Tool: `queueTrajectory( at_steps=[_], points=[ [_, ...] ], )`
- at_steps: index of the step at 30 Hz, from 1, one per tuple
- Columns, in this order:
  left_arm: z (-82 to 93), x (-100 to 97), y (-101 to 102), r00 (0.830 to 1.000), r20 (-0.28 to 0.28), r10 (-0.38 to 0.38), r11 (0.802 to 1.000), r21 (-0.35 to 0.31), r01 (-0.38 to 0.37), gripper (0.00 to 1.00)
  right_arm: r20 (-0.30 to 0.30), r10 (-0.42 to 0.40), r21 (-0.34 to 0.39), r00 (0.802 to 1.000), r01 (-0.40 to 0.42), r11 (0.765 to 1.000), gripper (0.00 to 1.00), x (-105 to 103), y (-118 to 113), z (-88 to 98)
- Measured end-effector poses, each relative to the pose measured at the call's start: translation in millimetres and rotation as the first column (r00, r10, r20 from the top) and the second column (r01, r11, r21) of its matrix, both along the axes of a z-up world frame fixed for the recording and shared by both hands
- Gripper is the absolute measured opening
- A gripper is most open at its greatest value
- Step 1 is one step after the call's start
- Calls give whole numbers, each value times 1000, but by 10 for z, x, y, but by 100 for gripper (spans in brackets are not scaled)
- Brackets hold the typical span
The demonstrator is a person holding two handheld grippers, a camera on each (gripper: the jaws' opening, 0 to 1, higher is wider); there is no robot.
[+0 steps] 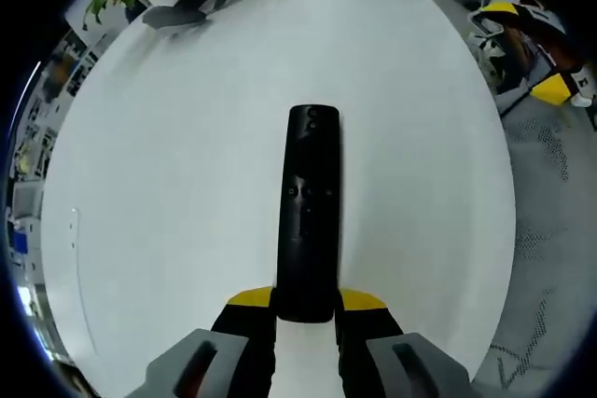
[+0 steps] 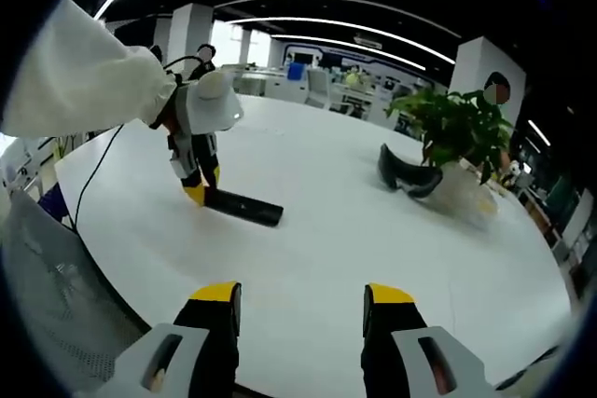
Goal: Press the specified remote control buttons in sequence, fully releasing each button before pressing the next.
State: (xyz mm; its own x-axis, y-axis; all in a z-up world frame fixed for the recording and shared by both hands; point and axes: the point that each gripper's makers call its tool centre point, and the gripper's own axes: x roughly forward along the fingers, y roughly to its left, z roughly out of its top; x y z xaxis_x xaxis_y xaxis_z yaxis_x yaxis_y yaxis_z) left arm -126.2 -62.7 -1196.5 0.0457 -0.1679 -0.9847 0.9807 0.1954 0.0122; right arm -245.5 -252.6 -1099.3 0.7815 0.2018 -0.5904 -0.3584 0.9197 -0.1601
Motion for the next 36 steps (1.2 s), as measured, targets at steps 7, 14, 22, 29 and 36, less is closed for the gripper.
queueTrajectory(
  at_steps=[7, 14, 22, 29, 36],
  points=[
    [6, -130, -15, 1000, -2, 3, 1000, 17, -3, 23, 0, 4, 1, 1000, -4, 1000, 50, -5, 7, 2],
    [4, -277, -20, 1000, 1, 15, 1000, 17, -15, 23, 0, 16, -29, 1000, -16, 999, 51, -11, 15, -9],
    [3, -453, -31, 1000, 4, 30, 999, 15, -30, 23, -26, 19, -27, 999, -20, 999, 54, -40, 45, -64],
    [9, -560, -30, 998, 11, 64, 998, -18, -64, 23, -85, 79, -159, 993, -91, 983, 45, -164, 112, -201],
    [2, -676, -48, 998, 9, 59, 998, 1, -59, 23, -105, 42, -205, 994, -63, 977, 44, -273, 56, -255]
  ],
)
